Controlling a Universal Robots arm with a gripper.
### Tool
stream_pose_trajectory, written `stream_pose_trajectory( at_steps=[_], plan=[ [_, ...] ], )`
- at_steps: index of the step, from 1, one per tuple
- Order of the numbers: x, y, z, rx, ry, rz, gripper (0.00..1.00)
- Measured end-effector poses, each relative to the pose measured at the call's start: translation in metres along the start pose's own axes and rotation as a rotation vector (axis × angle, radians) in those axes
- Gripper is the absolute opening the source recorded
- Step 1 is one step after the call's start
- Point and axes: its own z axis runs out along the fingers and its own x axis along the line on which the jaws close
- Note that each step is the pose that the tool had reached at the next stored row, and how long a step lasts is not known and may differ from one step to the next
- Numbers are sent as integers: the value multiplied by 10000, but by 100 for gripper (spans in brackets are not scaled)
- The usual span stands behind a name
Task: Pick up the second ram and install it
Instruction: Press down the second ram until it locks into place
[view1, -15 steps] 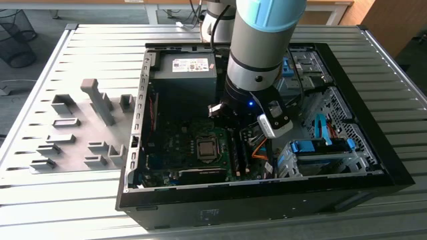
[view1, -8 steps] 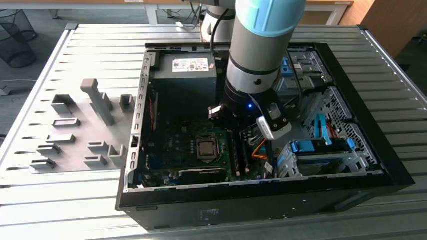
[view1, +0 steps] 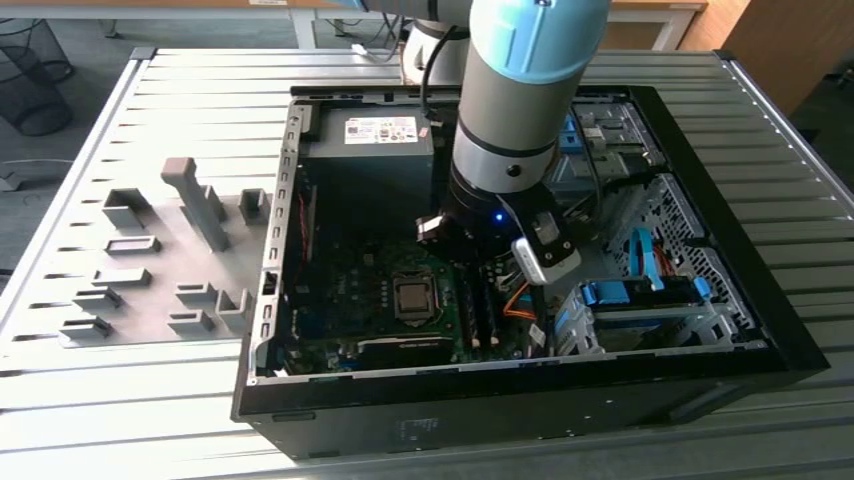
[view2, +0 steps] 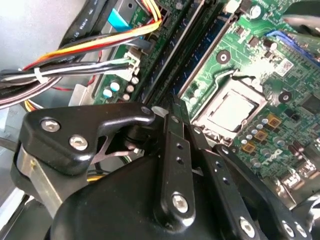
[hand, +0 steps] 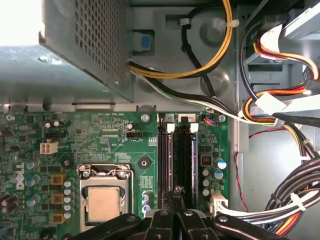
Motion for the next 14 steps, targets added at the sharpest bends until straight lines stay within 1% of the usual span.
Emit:
stream_pose_trajectory(
  at_steps=[3,4,6,8,14],
  plan=[
    [0,1,7,-3,1,1,10],
    [0,2,-4,-2,2,1,10],
    [-1,7,-39,-41,-10,-1,10],
    [2,4,-113,-6,2,1,10],
    [4,8,-273,-7,0,0,10]
  ],
)
